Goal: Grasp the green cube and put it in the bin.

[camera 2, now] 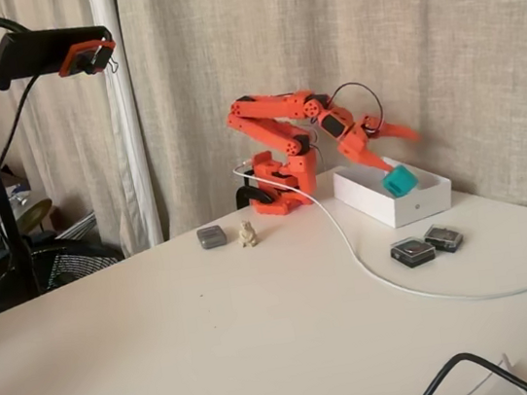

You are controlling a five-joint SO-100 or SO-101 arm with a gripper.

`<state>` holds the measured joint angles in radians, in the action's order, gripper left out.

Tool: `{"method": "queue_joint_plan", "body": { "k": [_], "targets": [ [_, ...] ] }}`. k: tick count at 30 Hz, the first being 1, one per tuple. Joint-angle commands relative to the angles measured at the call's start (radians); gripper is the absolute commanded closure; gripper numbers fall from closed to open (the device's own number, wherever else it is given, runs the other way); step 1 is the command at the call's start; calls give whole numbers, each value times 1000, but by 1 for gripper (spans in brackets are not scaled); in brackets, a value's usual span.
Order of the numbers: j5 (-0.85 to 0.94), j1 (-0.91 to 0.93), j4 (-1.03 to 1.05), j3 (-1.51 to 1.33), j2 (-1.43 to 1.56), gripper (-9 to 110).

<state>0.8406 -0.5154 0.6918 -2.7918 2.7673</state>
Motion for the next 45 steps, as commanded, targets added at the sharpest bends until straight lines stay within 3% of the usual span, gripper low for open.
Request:
{"method": "queue_joint_plan", "body": {
  "k": [1, 2, 4, 6, 8, 10, 12, 13, 14, 16, 18, 20, 22, 23, 24, 27, 29, 32, 38, 45],
  "targets": [
    [-8, -38, -71, 29, 17, 66],
    [2, -51, 18, 52, 26, 66],
    [-8, -92, -32, 63, 63, 66],
    [35, -100, 130, 58, 109, 66],
    [28, -109, 34, 34, 114, 66],
    [77, -83, 175, 35, 94, 64],
    [60, -78, 95, 69, 32, 65],
    [92, -60, 207, 91, 21, 63],
    [121, -51, 192, 97, 8, 63],
    [89, -71, -55, 103, -25, 66],
    [138, -49, 138, 137, -61, 64],
    [80, -78, -63, 140, -106, 66],
    [123, -72, 156, 164, -132, 63],
    [130, -77, 140, 163, -132, 63],
    [95, -104, -23, 146, -137, 66],
    [155, -114, 256, 219, -222, 63],
    [51, -155, 100, 250, -279, 69],
    [58, -115, 94, 187, -227, 68],
    [34, 121, -129, 17, -63, 72],
    [-321, 431, -354, -189, 327, 74]
  ]
}}
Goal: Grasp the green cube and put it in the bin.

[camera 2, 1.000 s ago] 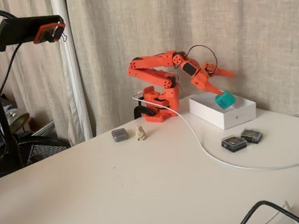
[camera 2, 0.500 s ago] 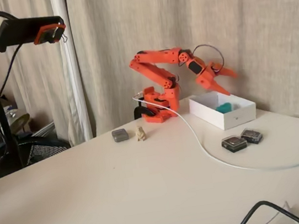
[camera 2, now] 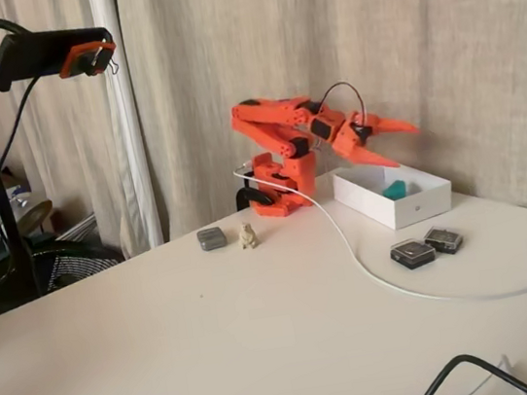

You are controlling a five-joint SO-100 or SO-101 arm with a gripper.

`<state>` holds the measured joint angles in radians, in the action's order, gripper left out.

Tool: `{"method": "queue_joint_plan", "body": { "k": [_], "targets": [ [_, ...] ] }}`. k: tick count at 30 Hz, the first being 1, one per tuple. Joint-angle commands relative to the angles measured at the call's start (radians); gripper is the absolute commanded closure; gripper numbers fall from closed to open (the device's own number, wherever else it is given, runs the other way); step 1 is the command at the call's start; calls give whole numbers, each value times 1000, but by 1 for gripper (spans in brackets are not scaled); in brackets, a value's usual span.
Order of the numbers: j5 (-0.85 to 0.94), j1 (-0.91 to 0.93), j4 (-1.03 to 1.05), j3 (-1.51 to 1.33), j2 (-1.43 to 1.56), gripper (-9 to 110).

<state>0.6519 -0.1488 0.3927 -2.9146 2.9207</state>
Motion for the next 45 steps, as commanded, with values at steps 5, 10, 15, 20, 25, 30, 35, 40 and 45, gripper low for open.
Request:
{"method": "queue_joint_plan", "body": {
  "k": [5, 10, 15, 20, 25, 30, 35, 40, 45],
  "targets": [
    [-284, 75, 161, -120, 387, 77],
    [-284, 81, 252, -140, 387, 77],
    [-275, 83, 495, -135, 387, 77],
    [-262, 86, 729, -92, 387, 83],
    [-262, 86, 943, -35, 387, 88],
    [-262, 86, 943, -35, 387, 110],
    [-261, 80, 943, -35, 387, 110],
    [-261, 83, 943, -35, 387, 110],
    [-261, 83, 943, -35, 387, 110]
  ]
}}
